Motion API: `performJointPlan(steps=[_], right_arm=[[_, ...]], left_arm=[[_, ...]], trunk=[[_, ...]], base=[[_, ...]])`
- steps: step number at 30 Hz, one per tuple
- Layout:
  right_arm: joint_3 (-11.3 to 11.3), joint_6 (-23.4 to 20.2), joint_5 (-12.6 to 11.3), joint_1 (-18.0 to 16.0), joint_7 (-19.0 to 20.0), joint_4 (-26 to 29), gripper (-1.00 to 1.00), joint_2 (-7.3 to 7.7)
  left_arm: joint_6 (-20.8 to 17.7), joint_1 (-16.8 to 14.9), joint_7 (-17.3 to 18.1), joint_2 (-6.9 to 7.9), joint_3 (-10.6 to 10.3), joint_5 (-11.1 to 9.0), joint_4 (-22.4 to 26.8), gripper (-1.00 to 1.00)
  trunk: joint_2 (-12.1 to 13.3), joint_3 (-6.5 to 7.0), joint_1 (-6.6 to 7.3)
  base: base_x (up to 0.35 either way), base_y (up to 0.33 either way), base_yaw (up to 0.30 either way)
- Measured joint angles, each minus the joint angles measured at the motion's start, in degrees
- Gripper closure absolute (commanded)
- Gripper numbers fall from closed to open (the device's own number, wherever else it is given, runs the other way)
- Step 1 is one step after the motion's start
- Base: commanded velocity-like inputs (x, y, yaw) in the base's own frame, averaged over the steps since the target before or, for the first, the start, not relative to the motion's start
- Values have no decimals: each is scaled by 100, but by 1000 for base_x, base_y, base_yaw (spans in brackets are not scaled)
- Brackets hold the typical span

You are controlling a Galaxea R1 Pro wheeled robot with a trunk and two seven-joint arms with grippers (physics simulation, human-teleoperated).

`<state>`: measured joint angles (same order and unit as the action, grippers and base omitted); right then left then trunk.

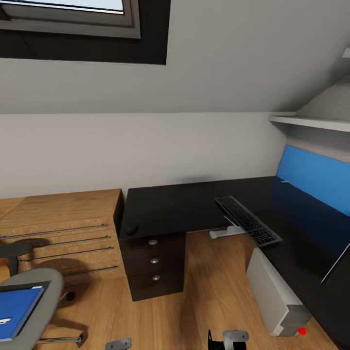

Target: In the bedroom, organize the workspace by keeping the computer under the desk, ensuring the monitor is on the desk, placing the keyboard on the desk next to the monitor, placing the mouse on the desk next to the keyboard, moving the folder from the swivel chair onto the desk next to the mouse, stacking the notebook on top of the folder with the pen on top of the notebook, and positioning the swivel chair next to the desk.

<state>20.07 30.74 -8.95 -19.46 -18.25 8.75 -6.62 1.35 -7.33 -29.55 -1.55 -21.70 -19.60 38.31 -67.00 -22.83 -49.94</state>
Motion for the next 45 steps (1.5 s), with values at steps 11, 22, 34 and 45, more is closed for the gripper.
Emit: performJointPlan(steps=[11, 22, 34, 45], right_arm=[[19, 21, 23, 0, 6, 26, -100, 1], [38, 299, 67, -6, -27, 598, -100, -3], [-1769, -2919, -146, -364, 25, 4174, -100, 314], [-2521, -3261, -629, -436, 53, 4460, -100, 307]], left_arm=[[-8, 0, -6, 2, 0, -4, 241, -100], [-814, -1, -24, 0, -17, -27, 1978, -100], [-2394, -386, -4, -415, 249, -21, 3332, -100], [-2376, -502, 1, -367, 387, -12, 3272, -100]], trunk=[[320, 140, 175], [761, 338, 417], [1205, 537, 659], [1205, 536, 660]], base=[[0, 0, -4], [0, 0, 0], [0, 0, 0], [0, 0, 0]])
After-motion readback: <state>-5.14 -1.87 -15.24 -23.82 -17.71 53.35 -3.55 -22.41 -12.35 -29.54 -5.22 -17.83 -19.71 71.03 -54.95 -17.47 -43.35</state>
